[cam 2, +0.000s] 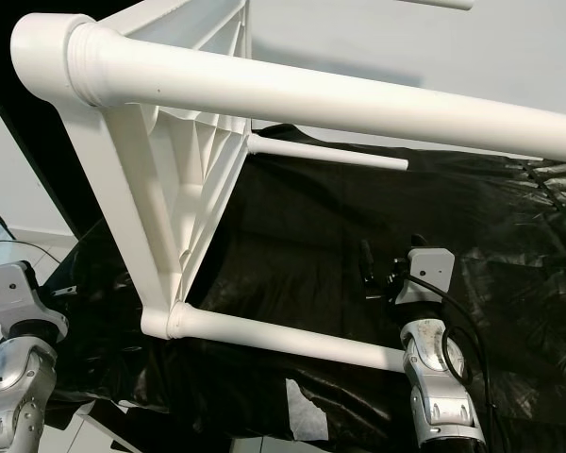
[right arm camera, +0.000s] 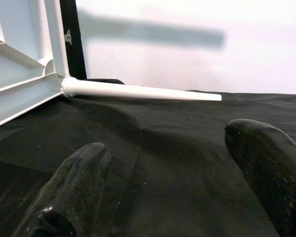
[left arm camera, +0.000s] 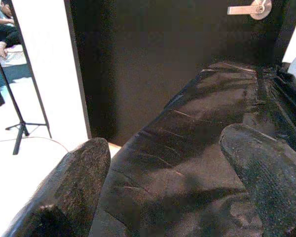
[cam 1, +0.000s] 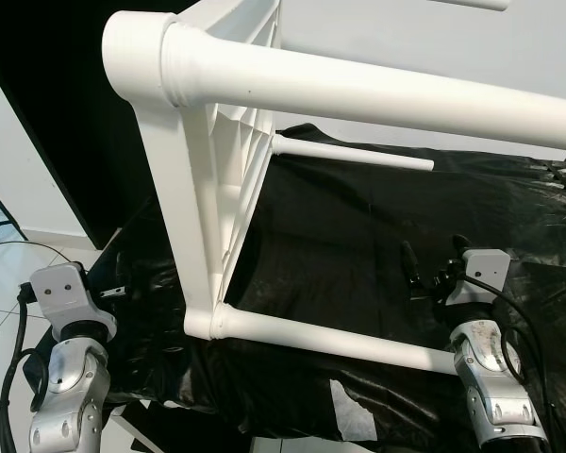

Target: Building children table

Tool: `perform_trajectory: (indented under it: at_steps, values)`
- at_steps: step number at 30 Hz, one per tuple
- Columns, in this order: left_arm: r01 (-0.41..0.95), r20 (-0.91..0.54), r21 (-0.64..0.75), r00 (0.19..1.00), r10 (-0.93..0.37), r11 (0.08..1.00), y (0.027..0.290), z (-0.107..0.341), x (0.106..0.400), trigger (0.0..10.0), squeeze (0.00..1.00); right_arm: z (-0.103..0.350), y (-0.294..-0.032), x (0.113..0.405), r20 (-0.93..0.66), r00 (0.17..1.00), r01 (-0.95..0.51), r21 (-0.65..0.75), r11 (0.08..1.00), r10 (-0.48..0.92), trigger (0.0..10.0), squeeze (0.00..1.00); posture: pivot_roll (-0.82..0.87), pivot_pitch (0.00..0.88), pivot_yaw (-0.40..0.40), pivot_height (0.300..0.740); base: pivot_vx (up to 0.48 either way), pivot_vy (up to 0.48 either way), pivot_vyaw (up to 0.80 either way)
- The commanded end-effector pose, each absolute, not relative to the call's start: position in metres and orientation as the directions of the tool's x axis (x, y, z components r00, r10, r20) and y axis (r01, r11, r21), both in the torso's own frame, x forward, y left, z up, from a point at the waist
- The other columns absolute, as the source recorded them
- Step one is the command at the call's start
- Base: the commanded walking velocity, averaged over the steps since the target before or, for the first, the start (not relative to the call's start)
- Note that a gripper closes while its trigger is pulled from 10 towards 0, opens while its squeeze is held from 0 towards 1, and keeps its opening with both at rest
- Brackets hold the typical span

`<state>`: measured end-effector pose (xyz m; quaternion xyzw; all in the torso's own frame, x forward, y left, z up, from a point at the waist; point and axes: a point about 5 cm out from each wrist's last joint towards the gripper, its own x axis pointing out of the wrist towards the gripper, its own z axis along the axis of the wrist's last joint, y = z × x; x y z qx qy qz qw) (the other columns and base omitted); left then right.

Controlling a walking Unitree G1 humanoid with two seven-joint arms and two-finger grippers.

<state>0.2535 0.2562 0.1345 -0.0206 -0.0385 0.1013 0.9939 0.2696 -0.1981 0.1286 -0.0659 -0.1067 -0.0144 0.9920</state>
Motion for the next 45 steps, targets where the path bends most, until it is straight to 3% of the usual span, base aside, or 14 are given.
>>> perform_trajectory:
  at_steps: [1, 16, 45]
  values:
    - [-0.193, 0.06, -0.06, 0.979, 0.197, 0.979, 0.254, 0.134, 0.254, 10.0, 0.0, 0.131, -0.199, 0.271, 0.223, 0.975, 0.053, -0.13, 0.99, -0.023, 10.0, 0.0, 0.04, 0.0, -0.009, 0.74, 0.0, 0.0, 0.0]
    - [-0.185, 0.041, -0.07, 0.981, 0.189, 0.98, 0.252, 0.133, 0.254, 10.0, 0.0, 0.132, -0.198, 0.272, 0.224, 0.974, 0.062, -0.125, 0.99, -0.033, 10.0, 0.0, 0.04, 0.011, -0.008, 0.74, 0.0, 0.0, 0.0]
    - [-0.16, 0.046, -0.059, 0.986, 0.163, 0.985, 0.247, 0.143, 0.252, 10.0, 0.0, 0.131, -0.198, 0.27, 0.215, 0.976, 0.053, -0.129, 0.99, -0.024, 10.0, 0.0, 0.06, 0.0, -0.02, 0.74, -0.252, 0.0, 0.0]
